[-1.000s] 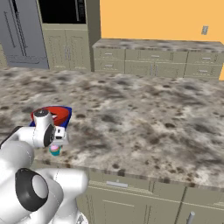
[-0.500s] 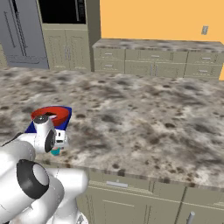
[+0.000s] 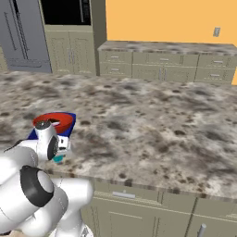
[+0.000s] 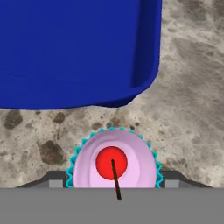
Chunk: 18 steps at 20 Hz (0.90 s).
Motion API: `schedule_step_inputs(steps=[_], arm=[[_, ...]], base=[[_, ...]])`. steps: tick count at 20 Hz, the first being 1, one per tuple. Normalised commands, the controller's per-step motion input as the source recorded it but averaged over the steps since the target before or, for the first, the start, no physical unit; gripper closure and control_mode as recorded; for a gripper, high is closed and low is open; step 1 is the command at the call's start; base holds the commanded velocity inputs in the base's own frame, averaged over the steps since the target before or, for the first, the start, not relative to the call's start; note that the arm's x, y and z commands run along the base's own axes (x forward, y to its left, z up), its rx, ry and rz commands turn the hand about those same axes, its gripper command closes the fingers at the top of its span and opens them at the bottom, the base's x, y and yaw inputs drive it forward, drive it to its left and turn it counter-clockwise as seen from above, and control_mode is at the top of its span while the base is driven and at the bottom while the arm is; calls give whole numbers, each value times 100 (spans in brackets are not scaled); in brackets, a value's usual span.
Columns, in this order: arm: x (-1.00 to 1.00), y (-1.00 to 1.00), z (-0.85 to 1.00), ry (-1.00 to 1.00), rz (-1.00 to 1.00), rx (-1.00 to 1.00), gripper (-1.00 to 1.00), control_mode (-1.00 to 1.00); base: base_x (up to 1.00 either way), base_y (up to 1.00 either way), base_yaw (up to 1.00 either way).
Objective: Place the bowl with cake and the cupcake onto the tray.
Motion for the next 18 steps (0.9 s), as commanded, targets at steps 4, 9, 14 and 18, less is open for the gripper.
schedule_step_inputs(steps=[4,9,14,18], arm=[[-15,-10,87,2,-6,7,100,-100],[9,14,48,0,-4,0,100,-100],[53,40,31,0,-7,0,100,-100],[68,36,15,0,-7,-2,100,-100]], base=[[0,0,0],[0,0,0],[0,0,0],[0,0,0]])
